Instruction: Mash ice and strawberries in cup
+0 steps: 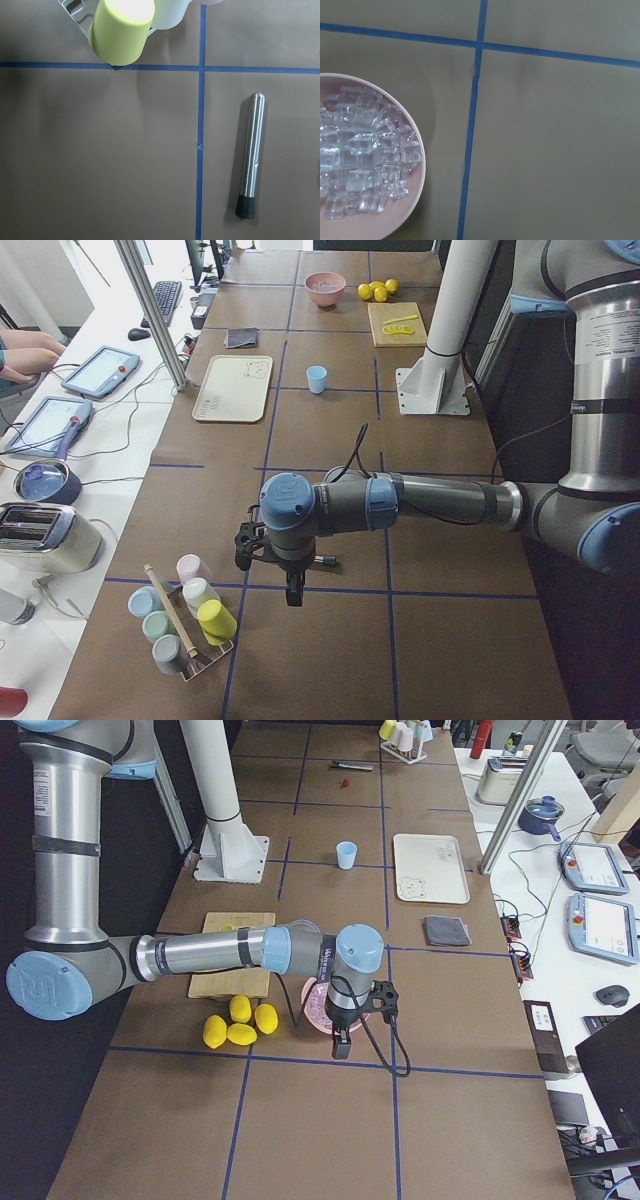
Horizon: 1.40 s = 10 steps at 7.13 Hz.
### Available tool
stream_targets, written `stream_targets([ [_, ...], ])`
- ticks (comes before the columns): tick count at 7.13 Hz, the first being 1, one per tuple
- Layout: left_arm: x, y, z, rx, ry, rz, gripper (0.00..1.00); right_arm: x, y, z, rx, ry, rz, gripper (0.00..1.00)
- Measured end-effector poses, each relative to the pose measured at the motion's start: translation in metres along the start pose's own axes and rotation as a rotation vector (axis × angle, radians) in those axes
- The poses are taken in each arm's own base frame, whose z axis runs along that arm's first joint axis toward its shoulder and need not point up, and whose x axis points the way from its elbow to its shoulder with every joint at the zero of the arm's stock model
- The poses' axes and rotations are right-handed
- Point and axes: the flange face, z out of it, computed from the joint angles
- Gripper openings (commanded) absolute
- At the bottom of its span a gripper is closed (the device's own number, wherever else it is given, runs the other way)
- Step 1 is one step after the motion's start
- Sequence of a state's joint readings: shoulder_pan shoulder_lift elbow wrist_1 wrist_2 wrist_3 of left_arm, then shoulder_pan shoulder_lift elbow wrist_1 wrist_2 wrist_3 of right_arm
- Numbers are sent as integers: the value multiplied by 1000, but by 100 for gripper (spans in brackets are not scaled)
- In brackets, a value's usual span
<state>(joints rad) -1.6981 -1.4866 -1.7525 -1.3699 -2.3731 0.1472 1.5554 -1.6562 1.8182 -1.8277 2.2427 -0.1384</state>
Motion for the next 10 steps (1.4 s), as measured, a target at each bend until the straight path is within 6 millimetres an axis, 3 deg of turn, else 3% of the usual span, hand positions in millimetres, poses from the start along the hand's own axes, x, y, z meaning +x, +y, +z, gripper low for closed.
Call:
stream_targets([
  [4, 0, 0, 0, 0, -4, -1, 100, -11, -5, -8, 28, 0, -25, 100],
  [6, 1, 0, -1, 2, -5, 2, 100, -33, -14, -21, 59, -10, -73, 100],
  [10, 2, -1, -3, 5, -4, 4, 100, -94, -37, -14, 148, -70, -236, 100],
])
